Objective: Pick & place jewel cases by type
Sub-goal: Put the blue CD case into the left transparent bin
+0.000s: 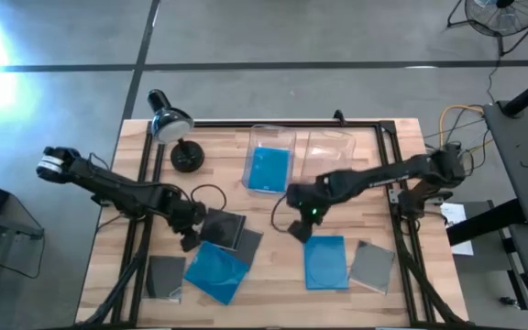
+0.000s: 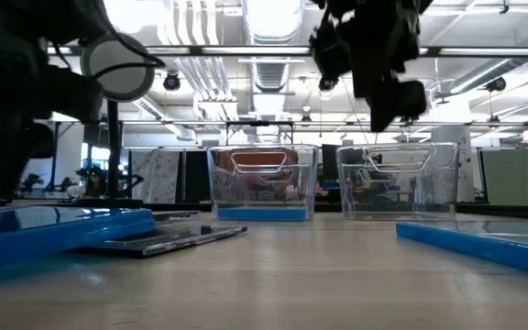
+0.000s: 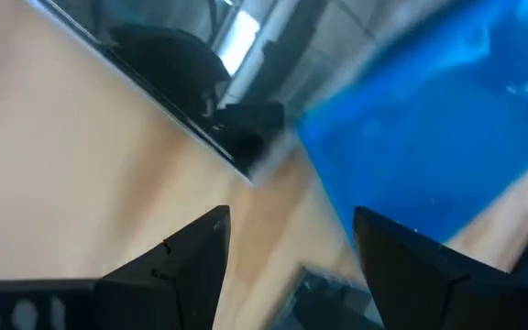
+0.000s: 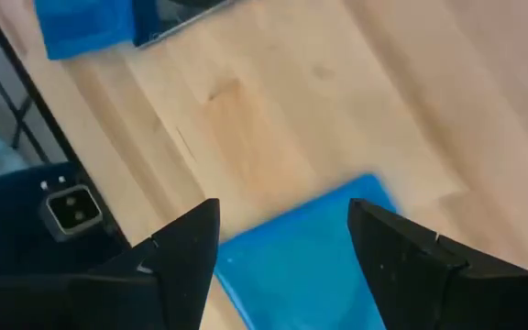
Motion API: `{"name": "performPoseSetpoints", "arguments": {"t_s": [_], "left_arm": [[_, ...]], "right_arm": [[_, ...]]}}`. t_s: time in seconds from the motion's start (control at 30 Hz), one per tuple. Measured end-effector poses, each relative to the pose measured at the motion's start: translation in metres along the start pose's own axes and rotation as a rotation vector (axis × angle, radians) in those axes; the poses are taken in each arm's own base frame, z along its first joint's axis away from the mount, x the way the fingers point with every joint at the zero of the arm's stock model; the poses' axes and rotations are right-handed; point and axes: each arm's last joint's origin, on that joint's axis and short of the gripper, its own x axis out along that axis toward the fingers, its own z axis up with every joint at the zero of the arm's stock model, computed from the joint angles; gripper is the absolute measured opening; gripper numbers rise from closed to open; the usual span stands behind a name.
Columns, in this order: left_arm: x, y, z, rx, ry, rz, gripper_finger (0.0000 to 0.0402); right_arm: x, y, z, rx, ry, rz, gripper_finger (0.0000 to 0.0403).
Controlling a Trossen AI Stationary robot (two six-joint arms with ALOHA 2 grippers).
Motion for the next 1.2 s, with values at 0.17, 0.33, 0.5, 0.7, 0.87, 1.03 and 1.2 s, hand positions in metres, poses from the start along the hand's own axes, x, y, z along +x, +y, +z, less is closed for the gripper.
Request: {"name": "performPoseSetpoints", "arguments": {"t_s": [0.17, 0.33, 0.5, 0.7, 0.87, 1.03, 1.2], "left_arm": [[0.015, -0.003, -0.016, 0.037, 0.055, -0.071, 0.0213], [0.034, -0.001, -0.027, 0.025, 0.004, -0.144, 0.0213], [0.047, 0.009, -0.033, -0.049, -0.031, -0.206, 0.0213], [0.051, 0.007, -0.032, -0.090, -0.093, -0.312, 0.0213], [0.055, 0.002, -0.030, -0.137, -0.110, -0.336, 0.0213], [0.066, -0.004, -0.032, -0.165, -0.094, -0.339, 0.0213], [0.077, -0.013, -0.031, -0.189, -0.108, -0.390, 0.0213]], "right_arm": [[0.037, 0.016, -0.007, 0.136, -0.049, 0.122, 0.0235], [0.071, 0.027, -0.014, 0.313, -0.122, 0.178, 0.0235], [0.108, 0.032, -0.023, 0.418, -0.091, 0.189, 0.0235], [0.147, 0.045, -0.016, 0.404, -0.091, 0.271, 0.0235], [0.174, 0.056, -0.001, 0.412, -0.109, 0.316, 0.0235], [0.189, 0.072, 0.013, 0.408, -0.153, 0.343, 0.0235], [0.193, 0.086, 0.021, 0.375, -0.168, 0.377, 0.0235]]}}
